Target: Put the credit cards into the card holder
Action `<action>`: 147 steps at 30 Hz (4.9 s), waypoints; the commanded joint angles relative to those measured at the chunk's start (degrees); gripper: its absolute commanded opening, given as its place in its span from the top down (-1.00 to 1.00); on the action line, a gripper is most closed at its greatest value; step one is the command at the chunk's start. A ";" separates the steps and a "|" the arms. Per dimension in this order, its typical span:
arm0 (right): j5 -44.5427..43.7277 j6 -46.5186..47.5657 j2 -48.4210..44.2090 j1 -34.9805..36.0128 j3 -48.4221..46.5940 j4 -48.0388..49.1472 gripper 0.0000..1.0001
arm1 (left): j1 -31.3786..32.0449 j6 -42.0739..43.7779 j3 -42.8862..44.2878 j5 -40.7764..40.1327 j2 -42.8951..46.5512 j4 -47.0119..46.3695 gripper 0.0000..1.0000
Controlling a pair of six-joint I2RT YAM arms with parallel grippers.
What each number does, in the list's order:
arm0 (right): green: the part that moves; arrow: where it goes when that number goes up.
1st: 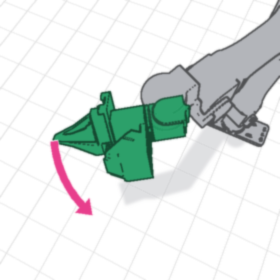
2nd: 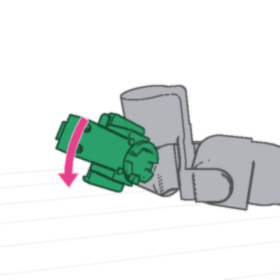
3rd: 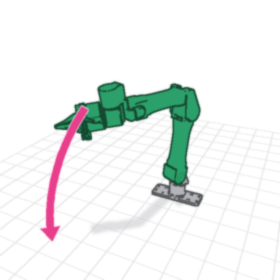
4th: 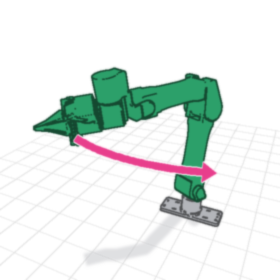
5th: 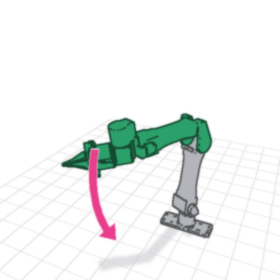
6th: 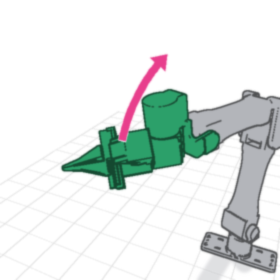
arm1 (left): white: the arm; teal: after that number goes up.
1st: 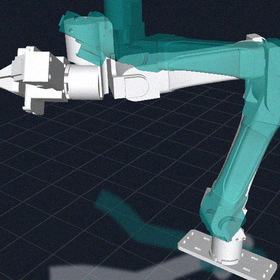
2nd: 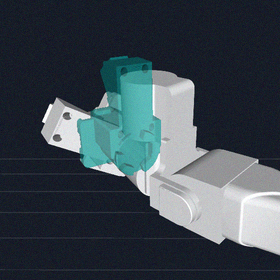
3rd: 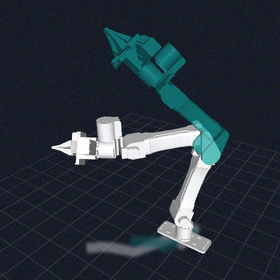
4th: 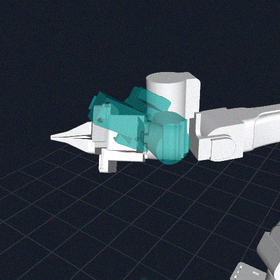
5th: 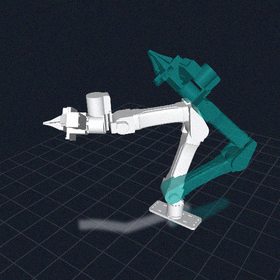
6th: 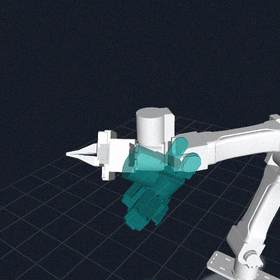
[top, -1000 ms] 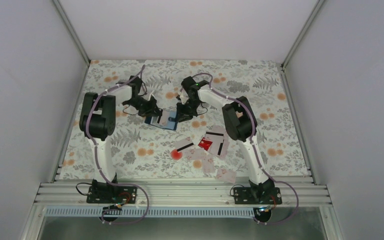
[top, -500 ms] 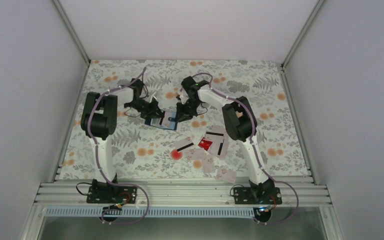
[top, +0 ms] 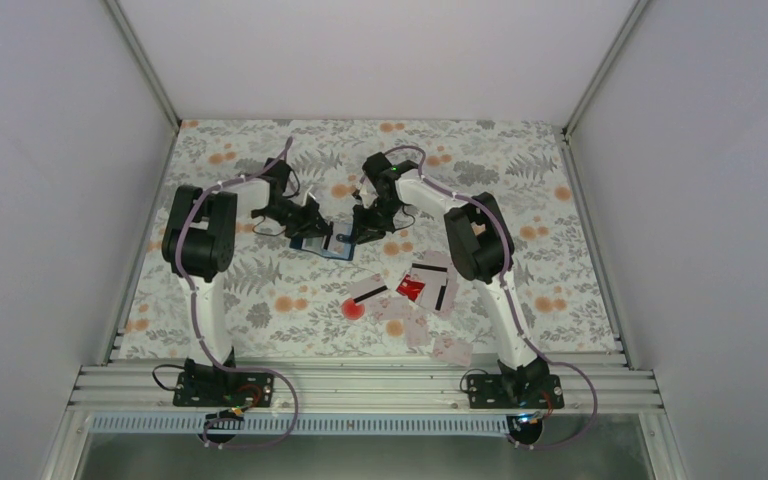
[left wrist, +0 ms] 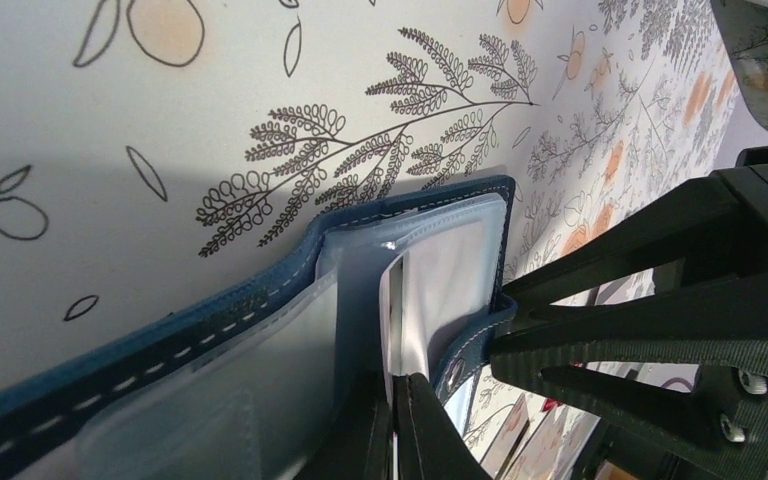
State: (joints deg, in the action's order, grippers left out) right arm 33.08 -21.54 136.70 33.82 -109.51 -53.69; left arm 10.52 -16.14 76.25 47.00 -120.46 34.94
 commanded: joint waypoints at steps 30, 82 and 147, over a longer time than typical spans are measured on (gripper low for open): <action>0.21 0.04 3.32 0.98 0.92 6.50 0.63 | 5.77 -1.02 2.76 -10.90 0.71 2.98 0.42; 21.48 -6.06 -11.62 -1.13 13.28 20.36 -0.11 | -1.76 -6.78 -4.80 22.52 4.31 -11.36 0.95; 27.89 -7.86 -9.64 -4.94 12.39 24.38 0.92 | -1.91 -9.58 -4.01 21.20 1.96 -13.88 0.41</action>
State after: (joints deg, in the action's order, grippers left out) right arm 59.37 -29.98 125.67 28.42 -95.72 -31.53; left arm 7.79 -26.20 72.84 68.75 -117.67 21.17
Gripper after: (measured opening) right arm 0.040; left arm 0.262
